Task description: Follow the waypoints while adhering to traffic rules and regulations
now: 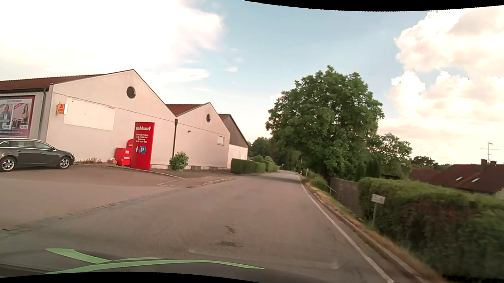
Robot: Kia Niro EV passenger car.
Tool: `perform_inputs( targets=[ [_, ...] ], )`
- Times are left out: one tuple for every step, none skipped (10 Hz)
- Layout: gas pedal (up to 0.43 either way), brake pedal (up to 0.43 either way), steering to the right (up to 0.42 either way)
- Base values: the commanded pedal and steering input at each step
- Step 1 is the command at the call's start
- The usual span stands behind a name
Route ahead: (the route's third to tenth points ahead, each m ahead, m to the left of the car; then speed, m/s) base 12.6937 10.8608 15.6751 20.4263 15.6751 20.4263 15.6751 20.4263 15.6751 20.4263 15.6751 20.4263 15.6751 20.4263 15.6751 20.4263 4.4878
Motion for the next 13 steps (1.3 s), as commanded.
perform_inputs(
  targets=[
    [0.0, 0.201, -0.29],
    [0.0, 0.183, -0.324],
    [0.0, 0.177, -0.342],
    [0.0, 0.171, -0.354],
    [0.0, 0.165, -0.367],
    [0.0, 0.159, -0.377],
    [0.0, 0.152, -0.386],
    [0.0, 0.152, -0.393],
    [0.0, 0.146, -0.403],
    [0.0, 0.14, -0.41],
    [0.0, 0.128, -0.414],
    [0.0, 0.122, -0.414],
    [0.0, 0.116, -0.414]
  ],
)
